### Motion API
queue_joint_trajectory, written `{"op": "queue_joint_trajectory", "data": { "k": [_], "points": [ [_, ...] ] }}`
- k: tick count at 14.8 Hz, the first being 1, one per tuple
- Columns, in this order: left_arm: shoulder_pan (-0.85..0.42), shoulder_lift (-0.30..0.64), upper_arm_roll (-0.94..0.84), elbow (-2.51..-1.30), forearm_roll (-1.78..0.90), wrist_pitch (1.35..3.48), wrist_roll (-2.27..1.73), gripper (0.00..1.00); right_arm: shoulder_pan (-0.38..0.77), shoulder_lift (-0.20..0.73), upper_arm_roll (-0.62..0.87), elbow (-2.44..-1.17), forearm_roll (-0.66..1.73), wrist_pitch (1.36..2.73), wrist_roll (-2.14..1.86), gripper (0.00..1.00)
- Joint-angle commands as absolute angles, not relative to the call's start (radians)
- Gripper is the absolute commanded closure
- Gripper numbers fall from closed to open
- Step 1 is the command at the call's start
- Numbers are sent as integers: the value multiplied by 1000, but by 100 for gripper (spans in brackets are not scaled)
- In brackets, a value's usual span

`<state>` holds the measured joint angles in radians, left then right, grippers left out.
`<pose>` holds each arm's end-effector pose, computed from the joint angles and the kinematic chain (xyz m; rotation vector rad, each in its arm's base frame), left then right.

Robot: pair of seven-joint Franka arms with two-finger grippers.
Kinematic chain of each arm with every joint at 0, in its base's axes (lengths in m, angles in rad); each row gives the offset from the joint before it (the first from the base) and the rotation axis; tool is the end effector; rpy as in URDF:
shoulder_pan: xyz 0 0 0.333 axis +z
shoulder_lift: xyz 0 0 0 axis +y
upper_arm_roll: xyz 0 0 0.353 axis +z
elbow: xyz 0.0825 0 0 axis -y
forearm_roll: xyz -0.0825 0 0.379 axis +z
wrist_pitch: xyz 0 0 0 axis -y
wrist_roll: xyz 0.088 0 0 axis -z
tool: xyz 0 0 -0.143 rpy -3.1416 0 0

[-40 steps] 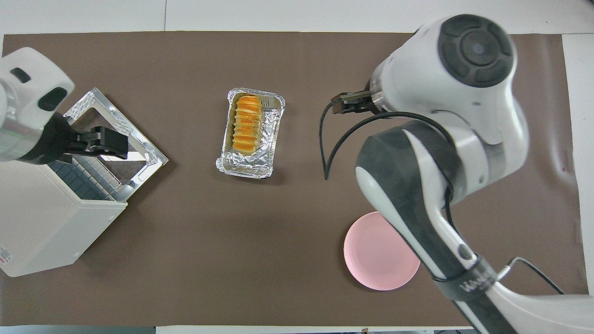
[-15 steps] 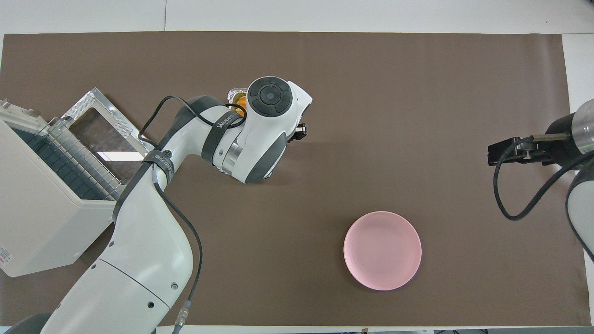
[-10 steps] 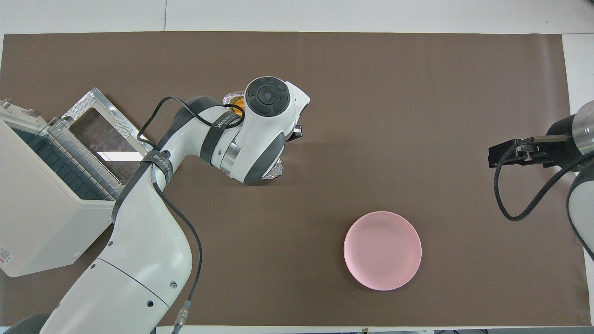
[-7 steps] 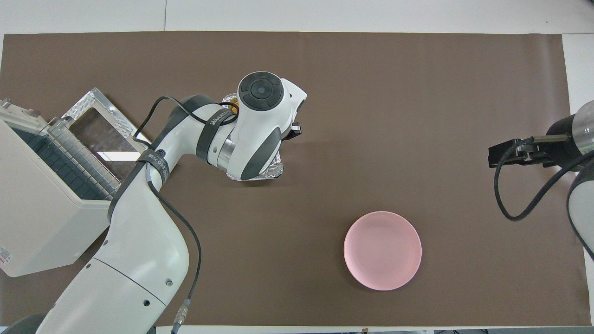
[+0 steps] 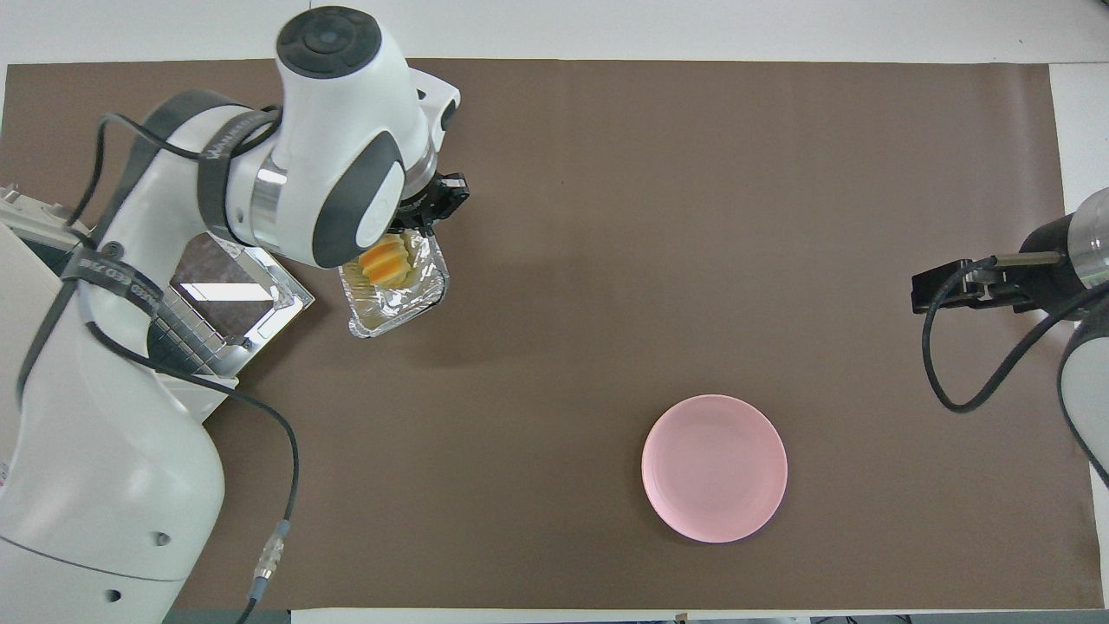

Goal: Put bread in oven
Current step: 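Lower the tray into the oven and open the left gripper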

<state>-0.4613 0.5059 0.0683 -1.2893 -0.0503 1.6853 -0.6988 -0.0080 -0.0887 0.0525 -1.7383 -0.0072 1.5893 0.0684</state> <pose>0.6428 -0.2842 0.4467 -3.0584 -0.4740 0.1570 0.5140 0.0230 0.5962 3.1247 -0.0373 -0.0932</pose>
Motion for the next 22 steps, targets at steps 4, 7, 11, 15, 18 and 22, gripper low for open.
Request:
{"op": "queue_joint_trajectory", "data": {
  "k": [4, 7, 11, 15, 18, 22],
  "points": [
    [-469, 482, 299, -1304, -54, 1618, -726, 100, -28, -92, 64, -1733, -8, 1574, 41, 0],
    [-451, 483, 389, -1313, -46, 1617, -726, 100, -28, -92, 64, -1733, -8, 1574, 41, 0],
    [-422, 485, 440, -1339, -26, 1638, -718, 100, -28, -92, 64, -1733, -6, 1574, 40, 0],
    [-407, 463, 451, -1403, 20, 1649, -724, 100, -28, -92, 64, -1733, -8, 1574, 41, 0],
    [-407, 433, 465, -1477, 54, 1666, -726, 100, -28, -92, 64, -1733, -8, 1574, 40, 0],
    [-419, 394, 465, -1564, 106, 1664, -723, 100, -28, -92, 64, -1733, -8, 1574, 40, 0]
  ]
}}
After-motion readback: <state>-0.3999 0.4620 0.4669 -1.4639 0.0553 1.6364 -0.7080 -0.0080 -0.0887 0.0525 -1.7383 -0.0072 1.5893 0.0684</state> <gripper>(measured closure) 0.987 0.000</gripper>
